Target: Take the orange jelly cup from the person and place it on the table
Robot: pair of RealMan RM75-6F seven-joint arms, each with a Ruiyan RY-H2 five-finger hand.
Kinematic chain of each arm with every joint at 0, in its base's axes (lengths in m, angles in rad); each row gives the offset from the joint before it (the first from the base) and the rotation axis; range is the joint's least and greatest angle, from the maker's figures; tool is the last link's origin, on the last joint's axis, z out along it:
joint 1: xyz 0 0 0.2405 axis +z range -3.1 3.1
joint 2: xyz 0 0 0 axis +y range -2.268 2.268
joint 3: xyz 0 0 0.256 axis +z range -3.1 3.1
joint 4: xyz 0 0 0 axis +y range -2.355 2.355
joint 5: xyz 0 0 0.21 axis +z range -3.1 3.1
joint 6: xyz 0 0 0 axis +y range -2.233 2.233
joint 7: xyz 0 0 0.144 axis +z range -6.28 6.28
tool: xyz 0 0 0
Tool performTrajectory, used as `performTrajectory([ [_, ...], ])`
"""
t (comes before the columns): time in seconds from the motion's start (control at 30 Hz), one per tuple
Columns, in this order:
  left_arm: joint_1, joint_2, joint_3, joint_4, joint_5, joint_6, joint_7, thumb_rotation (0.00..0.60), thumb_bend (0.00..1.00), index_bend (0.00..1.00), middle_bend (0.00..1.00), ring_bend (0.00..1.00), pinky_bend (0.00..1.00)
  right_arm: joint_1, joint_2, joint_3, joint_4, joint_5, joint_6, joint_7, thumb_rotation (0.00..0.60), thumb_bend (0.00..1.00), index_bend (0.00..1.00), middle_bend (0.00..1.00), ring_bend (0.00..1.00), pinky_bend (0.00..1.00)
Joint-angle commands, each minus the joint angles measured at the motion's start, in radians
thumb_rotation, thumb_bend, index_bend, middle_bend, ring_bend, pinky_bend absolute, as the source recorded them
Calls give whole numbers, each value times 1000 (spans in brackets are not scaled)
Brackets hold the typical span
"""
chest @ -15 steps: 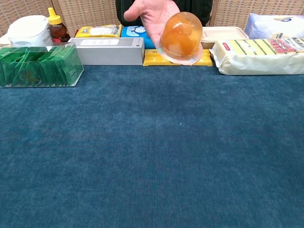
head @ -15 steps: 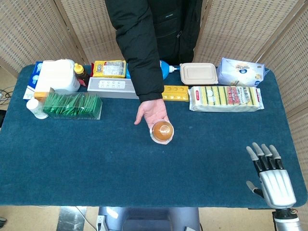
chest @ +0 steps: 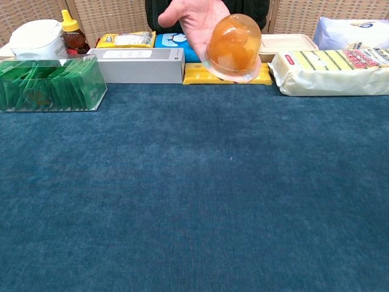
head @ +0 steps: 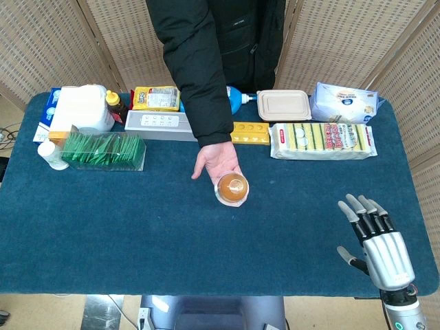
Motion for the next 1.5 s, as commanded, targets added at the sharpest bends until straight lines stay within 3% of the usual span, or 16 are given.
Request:
performTrajectory([
  [0.03, -10, -2, 0, -18, 3, -18, 30, 600, 75, 0, 0, 0, 68, 98, 57, 50, -118, -21, -97, 51, 600, 36, 150, 148, 141, 187],
  [0.27, -21, -2, 0, -41, -3, -41, 71, 600, 76, 0, 0, 0, 68, 250, 72, 140, -253, 77, -301, 7, 600, 38, 161, 162, 142, 210],
  [0.6, -24, -2, 1, -45, -8, -49, 78, 600, 75, 0, 0, 0, 68, 410, -14, 219, -262, 300, -503, -90, 600, 46, 173, 168, 142, 212],
  [1.13, -28, 4, -2, -37, -31, -64, 51, 600, 75, 0, 0, 0, 68, 578, -173, 263, -164, 568, -626, -188, 600, 115, 244, 189, 142, 181],
  [1.5, -32, 10, -3, -33, -34, -74, 37, 600, 75, 0, 0, 0, 68, 627, -221, 251, -105, 640, -630, -184, 600, 267, 274, 246, 191, 317],
])
